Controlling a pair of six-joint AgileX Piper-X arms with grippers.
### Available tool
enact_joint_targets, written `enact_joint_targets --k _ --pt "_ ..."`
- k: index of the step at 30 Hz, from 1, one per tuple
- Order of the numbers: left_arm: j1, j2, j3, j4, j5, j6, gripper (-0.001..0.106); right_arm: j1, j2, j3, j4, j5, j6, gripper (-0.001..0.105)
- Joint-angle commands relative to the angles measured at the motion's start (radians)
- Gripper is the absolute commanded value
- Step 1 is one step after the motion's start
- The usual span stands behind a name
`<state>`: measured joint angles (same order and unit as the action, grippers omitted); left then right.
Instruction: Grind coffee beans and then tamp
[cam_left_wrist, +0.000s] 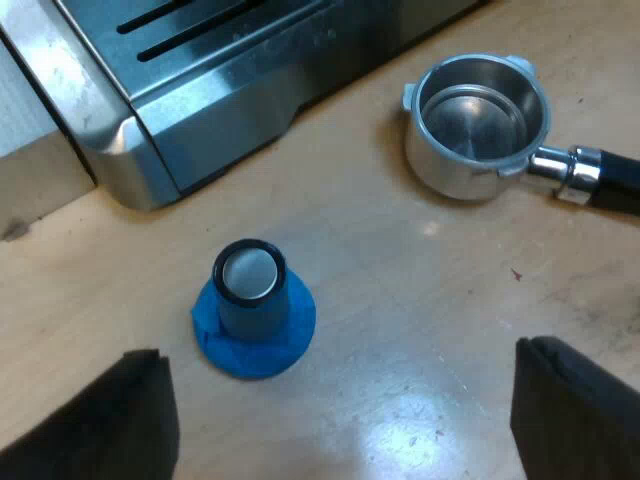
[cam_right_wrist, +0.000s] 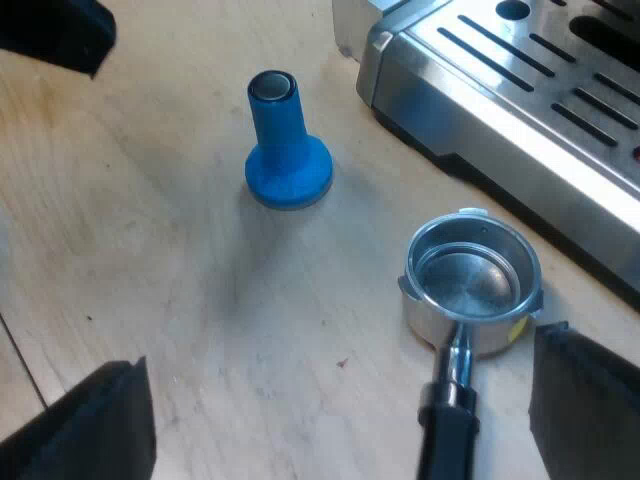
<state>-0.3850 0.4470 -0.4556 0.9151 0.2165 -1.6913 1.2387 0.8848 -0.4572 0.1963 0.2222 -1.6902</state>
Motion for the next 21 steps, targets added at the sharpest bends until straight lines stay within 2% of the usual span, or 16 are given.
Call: enact_joint_targets --k 1,7,16,21 --pt "-0.001 -0.002 -0.002 -0.023 -0.002 0.002 0.071 0.003 -0.001 0.03 -0.068 -0.003 -0.004 0.077" --pt "-0.001 0.077 -0.002 -0.041 -0.085 0.015 0.071 0.003 -0.001 0.031 -0.066 -0.003 -0.042 0.077" --pt "-0.001 0.258 -0.002 -0.171 -0.085 0.015 0.071 0.003 -0.001 0.031 -0.066 0.006 -0.057 0.077" --pt "-0.001 0.294 -0.002 -0.192 -0.081 0.015 0.071 0.0 0.025 0.031 -0.066 0.008 -0.065 0.077"
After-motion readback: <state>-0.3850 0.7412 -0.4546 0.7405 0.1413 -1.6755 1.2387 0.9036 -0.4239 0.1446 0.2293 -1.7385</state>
